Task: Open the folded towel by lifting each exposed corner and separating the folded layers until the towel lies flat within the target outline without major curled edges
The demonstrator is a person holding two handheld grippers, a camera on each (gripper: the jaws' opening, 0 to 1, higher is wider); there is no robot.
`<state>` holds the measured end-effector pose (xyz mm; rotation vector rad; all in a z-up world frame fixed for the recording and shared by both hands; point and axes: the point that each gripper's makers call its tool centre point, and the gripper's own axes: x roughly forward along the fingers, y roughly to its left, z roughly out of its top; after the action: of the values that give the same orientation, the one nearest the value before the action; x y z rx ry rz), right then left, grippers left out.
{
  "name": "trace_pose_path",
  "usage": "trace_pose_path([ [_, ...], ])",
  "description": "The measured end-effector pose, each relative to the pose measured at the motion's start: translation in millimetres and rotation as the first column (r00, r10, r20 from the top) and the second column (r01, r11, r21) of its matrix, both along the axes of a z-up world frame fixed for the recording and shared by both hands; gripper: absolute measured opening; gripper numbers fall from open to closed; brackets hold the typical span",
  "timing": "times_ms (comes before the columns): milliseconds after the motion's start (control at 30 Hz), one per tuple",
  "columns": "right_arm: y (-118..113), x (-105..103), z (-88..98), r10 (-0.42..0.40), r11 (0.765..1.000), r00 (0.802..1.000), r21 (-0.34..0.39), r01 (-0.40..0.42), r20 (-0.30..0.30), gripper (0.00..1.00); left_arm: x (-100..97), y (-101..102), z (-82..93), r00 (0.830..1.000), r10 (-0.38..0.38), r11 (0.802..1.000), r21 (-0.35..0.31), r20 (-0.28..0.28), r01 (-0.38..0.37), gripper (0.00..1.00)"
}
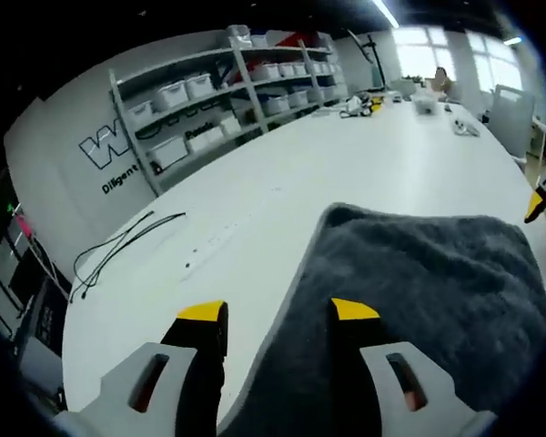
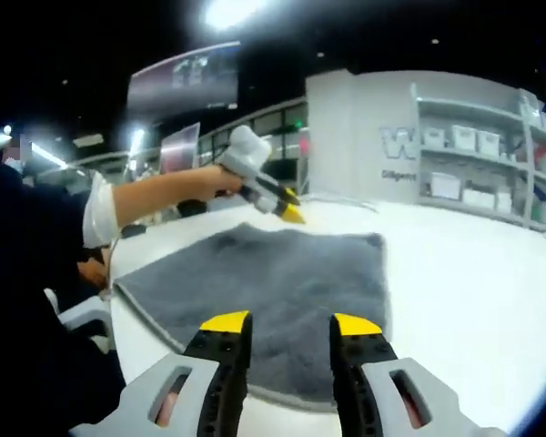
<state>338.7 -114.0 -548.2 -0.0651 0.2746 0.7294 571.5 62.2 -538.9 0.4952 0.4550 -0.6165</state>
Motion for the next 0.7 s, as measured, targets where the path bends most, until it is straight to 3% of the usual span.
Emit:
trace_pose_path([
  [133,-16,4,-7.6,-0.041,0.999,0.999,-0.015,0.04,-0.03,0.31,0.3,-16,1.5,1.0,-0.021,1.0,-0.019,-0.01,0.021,0.42],
  [233,-29,9,-12.7,-0.077,0.997,0.996,-0.019,0.076,-0.045,0.31,2.1,-28,1.3,0.999,-0.051,0.998,0.029,0.01,0.051,0.42],
  [367,-42,14,-17.8,-0.109,0.994,0.992,-0.026,0.107,-0.066,0.31,8.7,-39,-2.5,0.998,-0.066,0.998,0.017,-0.004,0.066,0.41],
  [500,-47,17,-24.5,-0.123,0.991,0.989,-0.052,0.12,-0.078,0.31,17.6,-44,-5.4,0.998,-0.06,0.998,0.015,0.022,0.059,0.39],
  [700,-49,22,-34.1,-0.129,0.989,0.987,-0.084,0.122,-0.092,0.31,26.5,-57,-15.6,0.998,-0.068,0.998,-0.012,-0.011,0.068,0.39],
])
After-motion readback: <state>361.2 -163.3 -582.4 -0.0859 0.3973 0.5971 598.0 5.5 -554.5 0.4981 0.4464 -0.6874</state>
